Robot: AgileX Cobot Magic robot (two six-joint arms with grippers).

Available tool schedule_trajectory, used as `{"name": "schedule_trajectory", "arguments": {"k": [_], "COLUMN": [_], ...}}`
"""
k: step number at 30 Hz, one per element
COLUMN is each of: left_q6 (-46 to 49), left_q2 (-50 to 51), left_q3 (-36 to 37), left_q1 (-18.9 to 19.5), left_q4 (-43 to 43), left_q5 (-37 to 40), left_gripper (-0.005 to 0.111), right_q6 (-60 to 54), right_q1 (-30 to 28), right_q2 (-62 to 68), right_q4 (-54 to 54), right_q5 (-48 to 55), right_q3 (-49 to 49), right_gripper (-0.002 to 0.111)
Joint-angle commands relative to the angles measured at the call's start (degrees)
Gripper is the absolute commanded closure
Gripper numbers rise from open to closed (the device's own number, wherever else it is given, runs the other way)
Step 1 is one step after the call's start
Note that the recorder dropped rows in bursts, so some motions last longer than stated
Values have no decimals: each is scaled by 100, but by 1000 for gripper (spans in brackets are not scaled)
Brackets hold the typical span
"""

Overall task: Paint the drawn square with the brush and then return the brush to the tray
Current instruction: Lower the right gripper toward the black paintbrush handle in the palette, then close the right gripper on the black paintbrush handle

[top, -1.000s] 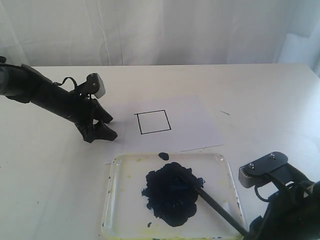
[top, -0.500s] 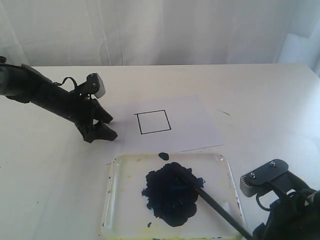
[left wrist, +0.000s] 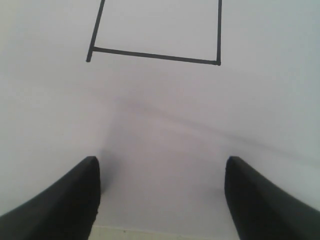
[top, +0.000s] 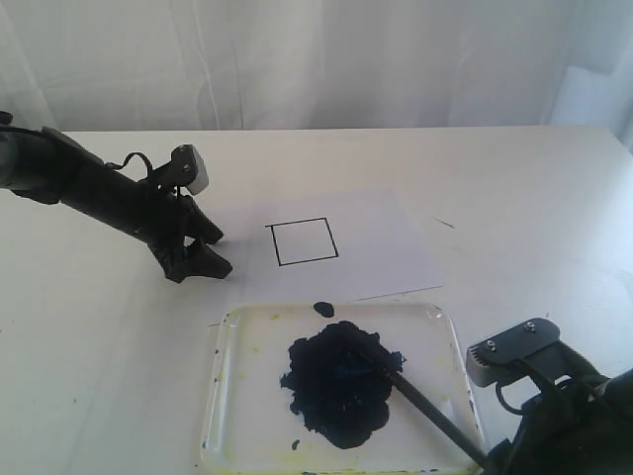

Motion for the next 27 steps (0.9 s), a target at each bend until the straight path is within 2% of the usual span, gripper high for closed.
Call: {"name": "schedule_trajectory", "arguments": {"k": [1, 8, 14, 19, 27], "left_q6": [-45, -45, -45, -45, -45], "left_q2": [131, 131, 131, 131, 131], "left_q3": [38, 38, 38, 38, 38], "left_q1": [-12, -12, -12, -12, -12], "left_q4": [115, 115, 115, 115, 115], "left_q5": [121, 121, 121, 121, 121], "left_gripper": [34, 34, 34, 34, 34], "right_q6": [-92, -334, -334, -334, -334], "right_q1": [20, 20, 20, 20, 20], "right_q2": [37, 37, 37, 26, 26], "right_q4": [89, 101, 114, 114, 114], "right_q5": [-83, -35, 15, 2, 238], "right_q3": [31, 31, 31, 19, -72], "right_gripper": [56, 58, 78, 87, 88]}}
